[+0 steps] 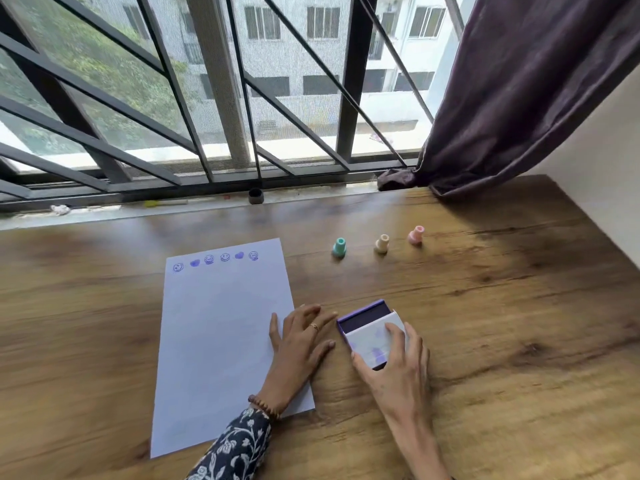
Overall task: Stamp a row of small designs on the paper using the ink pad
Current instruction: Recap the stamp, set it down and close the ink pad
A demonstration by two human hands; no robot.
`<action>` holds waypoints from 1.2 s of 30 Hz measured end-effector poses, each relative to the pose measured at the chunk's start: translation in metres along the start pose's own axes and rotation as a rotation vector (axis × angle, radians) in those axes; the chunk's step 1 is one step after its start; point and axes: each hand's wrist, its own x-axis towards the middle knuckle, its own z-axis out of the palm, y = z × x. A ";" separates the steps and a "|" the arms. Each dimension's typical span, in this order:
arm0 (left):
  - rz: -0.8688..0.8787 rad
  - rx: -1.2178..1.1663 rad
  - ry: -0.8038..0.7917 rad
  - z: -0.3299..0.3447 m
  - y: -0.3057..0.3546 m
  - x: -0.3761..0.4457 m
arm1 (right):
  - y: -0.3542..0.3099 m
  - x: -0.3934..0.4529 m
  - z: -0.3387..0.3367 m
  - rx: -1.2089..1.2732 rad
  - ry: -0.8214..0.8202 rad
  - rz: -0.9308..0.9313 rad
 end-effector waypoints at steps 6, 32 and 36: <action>-0.011 0.043 -0.037 -0.003 0.004 0.000 | 0.001 0.002 -0.002 0.021 -0.026 0.010; -0.036 -0.042 -0.040 -0.002 0.004 0.003 | 0.000 0.022 0.003 -0.030 -0.016 -0.048; -0.056 -0.064 0.005 -0.008 0.008 0.001 | 0.013 0.028 -0.004 0.259 -0.043 -0.008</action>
